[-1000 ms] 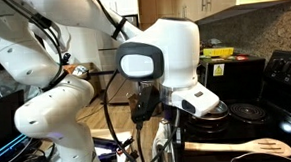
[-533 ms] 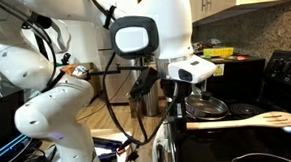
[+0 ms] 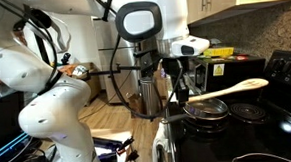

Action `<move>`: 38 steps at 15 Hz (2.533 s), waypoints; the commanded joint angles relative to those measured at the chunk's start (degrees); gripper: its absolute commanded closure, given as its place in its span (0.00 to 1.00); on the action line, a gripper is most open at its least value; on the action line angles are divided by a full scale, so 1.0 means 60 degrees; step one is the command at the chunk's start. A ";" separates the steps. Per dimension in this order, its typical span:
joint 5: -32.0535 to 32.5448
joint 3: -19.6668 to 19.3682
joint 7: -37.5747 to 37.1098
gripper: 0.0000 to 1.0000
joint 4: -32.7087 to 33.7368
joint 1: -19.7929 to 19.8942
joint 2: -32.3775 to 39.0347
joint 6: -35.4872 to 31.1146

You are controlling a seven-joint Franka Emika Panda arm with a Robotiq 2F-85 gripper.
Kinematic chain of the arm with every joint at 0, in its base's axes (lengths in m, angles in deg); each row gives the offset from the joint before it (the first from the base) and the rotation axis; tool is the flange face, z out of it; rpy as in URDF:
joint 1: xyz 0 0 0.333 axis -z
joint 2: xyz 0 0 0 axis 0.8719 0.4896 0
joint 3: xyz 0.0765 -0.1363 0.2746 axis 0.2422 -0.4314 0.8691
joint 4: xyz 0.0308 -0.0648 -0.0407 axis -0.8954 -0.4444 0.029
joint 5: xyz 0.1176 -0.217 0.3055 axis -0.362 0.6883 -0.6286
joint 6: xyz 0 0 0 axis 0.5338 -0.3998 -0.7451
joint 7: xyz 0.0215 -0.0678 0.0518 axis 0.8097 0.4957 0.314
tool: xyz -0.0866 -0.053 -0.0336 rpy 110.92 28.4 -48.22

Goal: Take the wooden spoon on the stove and put it on the counter

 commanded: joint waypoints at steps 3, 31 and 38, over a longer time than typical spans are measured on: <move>-0.0843 0.0206 0.1436 0.92 0.0537 -0.1470 0.0068 0.0993; 0.0333 0.1615 0.5738 0.92 0.2297 -0.2749 0.2592 0.1941; 0.1249 0.2528 0.6799 0.92 0.3870 -0.2964 0.4550 0.1955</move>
